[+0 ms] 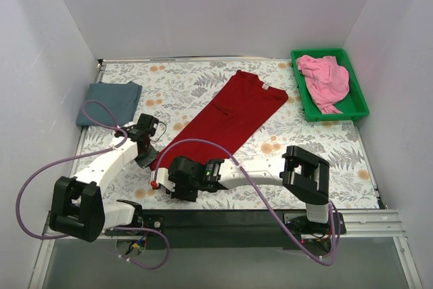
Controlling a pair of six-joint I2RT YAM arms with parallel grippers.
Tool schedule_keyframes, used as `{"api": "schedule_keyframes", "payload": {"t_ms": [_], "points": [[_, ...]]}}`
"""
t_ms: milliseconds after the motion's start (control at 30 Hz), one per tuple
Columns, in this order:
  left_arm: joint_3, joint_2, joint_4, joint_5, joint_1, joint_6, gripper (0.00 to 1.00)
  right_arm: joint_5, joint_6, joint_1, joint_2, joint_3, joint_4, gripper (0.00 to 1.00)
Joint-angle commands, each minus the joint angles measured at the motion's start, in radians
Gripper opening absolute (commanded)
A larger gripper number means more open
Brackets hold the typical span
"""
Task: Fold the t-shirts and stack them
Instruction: Fold the tshirt
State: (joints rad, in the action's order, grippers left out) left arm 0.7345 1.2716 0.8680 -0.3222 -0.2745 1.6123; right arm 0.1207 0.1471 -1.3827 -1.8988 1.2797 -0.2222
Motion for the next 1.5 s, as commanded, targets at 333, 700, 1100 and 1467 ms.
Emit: {"api": "schedule_keyframes", "payload": {"t_ms": [333, 700, 1100, 1467], "points": [[0.457, 0.164, -0.050, 0.118, 0.000, -0.074, 0.00, -0.148, -0.015, 0.218, 0.254, -0.086, -0.126, 0.01], [0.713, 0.480, -0.198, 0.235, -0.034, -0.089, 0.00, -0.320, 0.069, 0.384, 0.268, -0.117, -0.144, 0.01], [0.781, 0.606, -0.316, 0.316, -0.057, -0.110, 0.00, -0.503, 0.190, 0.464, 0.219, -0.085, -0.146, 0.01], [0.832, 0.703, -0.385, 0.307, -0.092, -0.179, 0.00, -0.549, 0.200, 0.488, 0.199, -0.100, -0.144, 0.01]]}}
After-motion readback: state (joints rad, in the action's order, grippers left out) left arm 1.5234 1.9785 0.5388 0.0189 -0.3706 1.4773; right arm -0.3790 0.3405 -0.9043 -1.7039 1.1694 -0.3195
